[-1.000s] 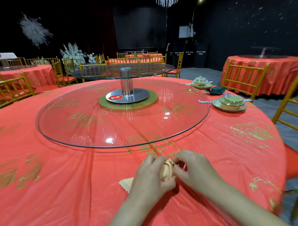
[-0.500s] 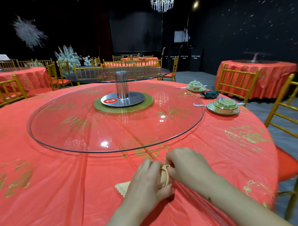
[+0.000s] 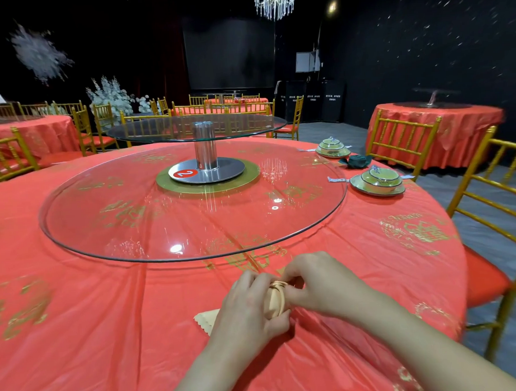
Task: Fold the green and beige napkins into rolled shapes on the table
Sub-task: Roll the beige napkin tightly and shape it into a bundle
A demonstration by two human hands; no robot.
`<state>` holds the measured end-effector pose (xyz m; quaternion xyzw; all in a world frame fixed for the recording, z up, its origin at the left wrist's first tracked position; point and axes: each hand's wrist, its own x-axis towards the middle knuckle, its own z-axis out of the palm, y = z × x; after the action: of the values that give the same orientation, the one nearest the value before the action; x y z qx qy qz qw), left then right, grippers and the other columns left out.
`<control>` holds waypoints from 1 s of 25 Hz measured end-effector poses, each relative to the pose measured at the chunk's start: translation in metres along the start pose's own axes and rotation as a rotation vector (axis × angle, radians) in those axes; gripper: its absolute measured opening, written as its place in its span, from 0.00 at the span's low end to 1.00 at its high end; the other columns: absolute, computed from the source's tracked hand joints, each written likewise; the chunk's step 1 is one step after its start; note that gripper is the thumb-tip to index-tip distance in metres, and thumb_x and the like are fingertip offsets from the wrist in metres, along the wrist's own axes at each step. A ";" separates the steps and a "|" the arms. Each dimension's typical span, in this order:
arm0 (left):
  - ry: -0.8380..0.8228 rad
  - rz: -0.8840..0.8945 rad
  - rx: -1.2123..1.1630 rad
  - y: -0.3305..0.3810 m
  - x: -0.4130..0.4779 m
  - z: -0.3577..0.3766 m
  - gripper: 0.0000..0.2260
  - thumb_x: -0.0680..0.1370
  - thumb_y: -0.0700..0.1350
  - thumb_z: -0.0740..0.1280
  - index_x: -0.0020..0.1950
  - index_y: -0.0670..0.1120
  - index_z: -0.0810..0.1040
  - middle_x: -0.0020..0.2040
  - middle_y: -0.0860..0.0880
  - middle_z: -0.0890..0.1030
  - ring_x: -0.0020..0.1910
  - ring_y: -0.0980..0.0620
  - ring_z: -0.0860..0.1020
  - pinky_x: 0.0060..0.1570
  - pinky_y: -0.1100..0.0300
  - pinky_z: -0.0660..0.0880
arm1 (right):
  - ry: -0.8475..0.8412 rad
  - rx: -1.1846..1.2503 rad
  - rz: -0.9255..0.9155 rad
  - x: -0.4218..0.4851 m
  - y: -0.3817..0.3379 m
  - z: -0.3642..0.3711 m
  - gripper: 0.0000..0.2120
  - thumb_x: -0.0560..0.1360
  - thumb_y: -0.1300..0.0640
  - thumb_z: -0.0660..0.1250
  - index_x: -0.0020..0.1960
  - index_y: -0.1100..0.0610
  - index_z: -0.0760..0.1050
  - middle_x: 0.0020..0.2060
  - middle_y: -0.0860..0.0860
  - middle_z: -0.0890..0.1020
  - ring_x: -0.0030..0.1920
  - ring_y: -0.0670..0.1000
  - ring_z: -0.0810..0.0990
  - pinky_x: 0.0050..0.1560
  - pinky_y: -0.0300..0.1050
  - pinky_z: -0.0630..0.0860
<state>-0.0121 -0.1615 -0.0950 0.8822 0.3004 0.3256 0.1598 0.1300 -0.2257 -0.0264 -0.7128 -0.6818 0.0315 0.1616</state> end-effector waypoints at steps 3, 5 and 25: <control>0.000 0.019 0.010 0.000 -0.001 0.000 0.25 0.63 0.62 0.62 0.56 0.51 0.74 0.49 0.55 0.71 0.50 0.54 0.71 0.48 0.62 0.68 | 0.021 -0.117 0.011 0.004 -0.005 0.003 0.09 0.70 0.54 0.63 0.47 0.53 0.79 0.46 0.54 0.82 0.50 0.58 0.78 0.46 0.48 0.74; -0.005 0.033 0.007 0.000 -0.002 0.000 0.25 0.64 0.62 0.63 0.56 0.51 0.74 0.50 0.54 0.71 0.50 0.54 0.71 0.49 0.62 0.67 | 0.045 -0.197 0.019 0.005 -0.009 0.004 0.08 0.70 0.56 0.63 0.47 0.54 0.77 0.48 0.54 0.80 0.52 0.59 0.77 0.46 0.48 0.73; -0.397 -0.115 0.199 0.044 0.022 -0.045 0.26 0.72 0.51 0.67 0.67 0.45 0.63 0.59 0.47 0.76 0.57 0.47 0.74 0.51 0.58 0.69 | -0.013 0.038 -0.014 -0.035 0.007 0.039 0.43 0.69 0.46 0.69 0.76 0.51 0.50 0.74 0.47 0.60 0.73 0.47 0.59 0.70 0.41 0.57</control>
<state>-0.0104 -0.1774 -0.0306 0.9218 0.3435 0.1048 0.1460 0.1240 -0.2527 -0.0712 -0.7045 -0.6871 0.0479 0.1710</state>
